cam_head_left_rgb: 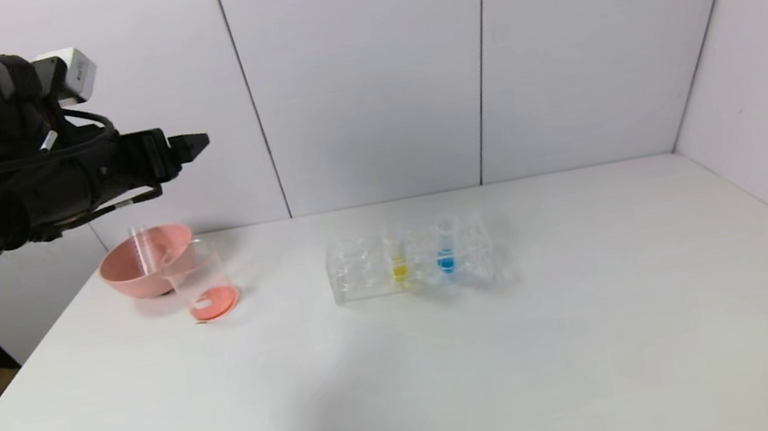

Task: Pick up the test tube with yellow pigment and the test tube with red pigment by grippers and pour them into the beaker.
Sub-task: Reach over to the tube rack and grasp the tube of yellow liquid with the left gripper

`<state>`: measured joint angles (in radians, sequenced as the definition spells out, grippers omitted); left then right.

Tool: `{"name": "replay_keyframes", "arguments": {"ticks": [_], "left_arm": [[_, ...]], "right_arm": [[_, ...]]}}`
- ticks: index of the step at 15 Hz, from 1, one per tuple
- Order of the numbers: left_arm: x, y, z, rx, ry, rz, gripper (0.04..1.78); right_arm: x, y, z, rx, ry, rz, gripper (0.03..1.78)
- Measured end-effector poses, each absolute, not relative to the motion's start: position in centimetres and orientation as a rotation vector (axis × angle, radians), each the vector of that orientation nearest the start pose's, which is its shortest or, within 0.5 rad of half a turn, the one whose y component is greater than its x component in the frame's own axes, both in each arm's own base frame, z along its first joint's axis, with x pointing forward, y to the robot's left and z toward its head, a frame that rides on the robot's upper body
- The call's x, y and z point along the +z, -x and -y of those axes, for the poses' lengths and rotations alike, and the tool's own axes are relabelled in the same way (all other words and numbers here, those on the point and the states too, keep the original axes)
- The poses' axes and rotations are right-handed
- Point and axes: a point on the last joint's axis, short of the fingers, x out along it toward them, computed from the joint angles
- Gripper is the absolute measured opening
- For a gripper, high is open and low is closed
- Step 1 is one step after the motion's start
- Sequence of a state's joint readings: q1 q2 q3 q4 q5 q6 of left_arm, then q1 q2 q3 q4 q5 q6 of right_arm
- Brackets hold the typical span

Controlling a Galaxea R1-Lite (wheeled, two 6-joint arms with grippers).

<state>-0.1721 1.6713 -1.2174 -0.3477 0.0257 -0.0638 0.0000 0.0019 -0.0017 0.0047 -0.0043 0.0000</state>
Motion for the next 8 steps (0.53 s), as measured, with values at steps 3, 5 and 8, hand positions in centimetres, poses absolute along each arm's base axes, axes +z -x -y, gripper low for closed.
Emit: {"name": "replay_keyframes", "arguments": {"ticks": [3,5,8], "left_arm": [[27.3,-27.9,8.0,-0.245,0.047,-0.138,1.78],[26.8,-25.6,8.9,-0.299,0.038,-0.152,1.78],[25.2,-22.6,9.3,-0.348,0.019,-0.197,1.78]], "right_arm": [[7.6,2.3,0.0,-0.004,0.000,-0.004,0.11],[7.5,2.3,0.0,-0.004,0.000,-0.005,0.11],[7.5,2.3,0.0,-0.004,0.000,-0.005,0.11]]}}
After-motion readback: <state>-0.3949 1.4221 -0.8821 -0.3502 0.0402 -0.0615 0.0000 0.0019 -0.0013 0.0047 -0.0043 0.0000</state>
